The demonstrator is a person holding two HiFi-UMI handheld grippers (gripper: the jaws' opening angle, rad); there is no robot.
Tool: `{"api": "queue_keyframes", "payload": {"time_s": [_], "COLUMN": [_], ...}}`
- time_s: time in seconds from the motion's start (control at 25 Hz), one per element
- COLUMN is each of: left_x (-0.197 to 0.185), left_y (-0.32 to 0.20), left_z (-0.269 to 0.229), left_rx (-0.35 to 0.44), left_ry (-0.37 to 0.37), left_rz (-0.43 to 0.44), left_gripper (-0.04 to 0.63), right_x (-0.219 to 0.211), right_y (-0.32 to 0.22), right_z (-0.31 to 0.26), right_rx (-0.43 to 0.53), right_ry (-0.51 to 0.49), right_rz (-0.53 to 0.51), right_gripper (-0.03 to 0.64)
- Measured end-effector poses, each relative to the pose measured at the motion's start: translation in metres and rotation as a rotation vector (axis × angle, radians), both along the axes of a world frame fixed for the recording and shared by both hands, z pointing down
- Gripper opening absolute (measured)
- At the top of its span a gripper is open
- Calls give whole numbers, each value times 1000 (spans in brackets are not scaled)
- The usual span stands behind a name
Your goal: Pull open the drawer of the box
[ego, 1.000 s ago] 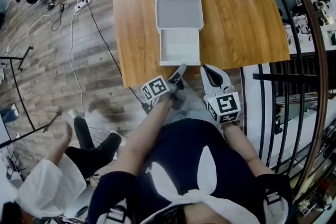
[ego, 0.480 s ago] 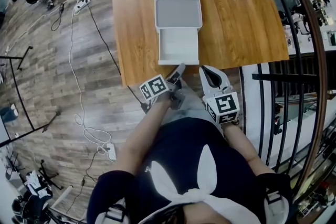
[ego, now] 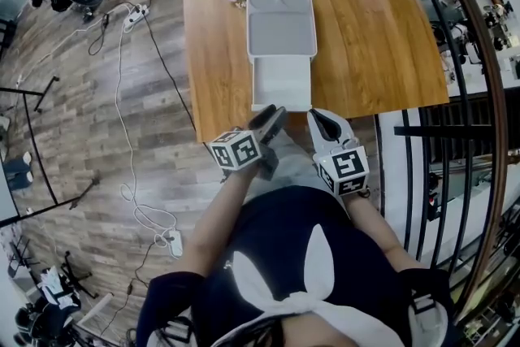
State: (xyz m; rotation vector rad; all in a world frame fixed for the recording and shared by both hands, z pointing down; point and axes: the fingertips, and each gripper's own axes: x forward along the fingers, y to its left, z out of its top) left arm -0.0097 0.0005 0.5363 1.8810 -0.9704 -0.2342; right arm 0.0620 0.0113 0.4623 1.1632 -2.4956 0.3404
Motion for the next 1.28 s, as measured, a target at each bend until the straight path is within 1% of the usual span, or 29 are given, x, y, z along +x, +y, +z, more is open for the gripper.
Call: {"api": "queue_keyframes", "payload": {"time_s": [0.16, 0.36, 0.48, 0.72, 0.8, 0.92, 1.12, 1.28], "left_x": [-7, -9, -13, -15, -15, -13, -13, -8], "left_y": [-13, -23, -24, -29, -31, -30, -29, -33], "left_z": [-28, -56, -72, -96, -104, -111, -114, -113], "left_rx": [107, 216, 279, 363, 388, 412, 434, 433], "left_ry": [-107, -243, -334, -436, -464, -483, -492, -501], "left_rz": [7, 5, -6, -14, -7, 16, 43, 57], "left_gripper": [169, 166, 139, 64, 43, 27, 17, 15], "right_x": [-6, -7, -10, -17, -19, -20, -25, -22], "right_y": [-7, -14, -15, -20, -23, -24, -27, -31], "right_z": [-10, -22, -29, -37, -39, -39, -36, -32], "right_rx": [15, 38, 46, 52, 51, 52, 47, 37], "right_ry": [-14, -31, -43, -59, -64, -74, -73, -61], "right_rz": [-1, 6, 5, -8, -12, -14, -17, -13], "right_gripper": [-3, -3, -2, -3, -3, -3, -3, -3]}}
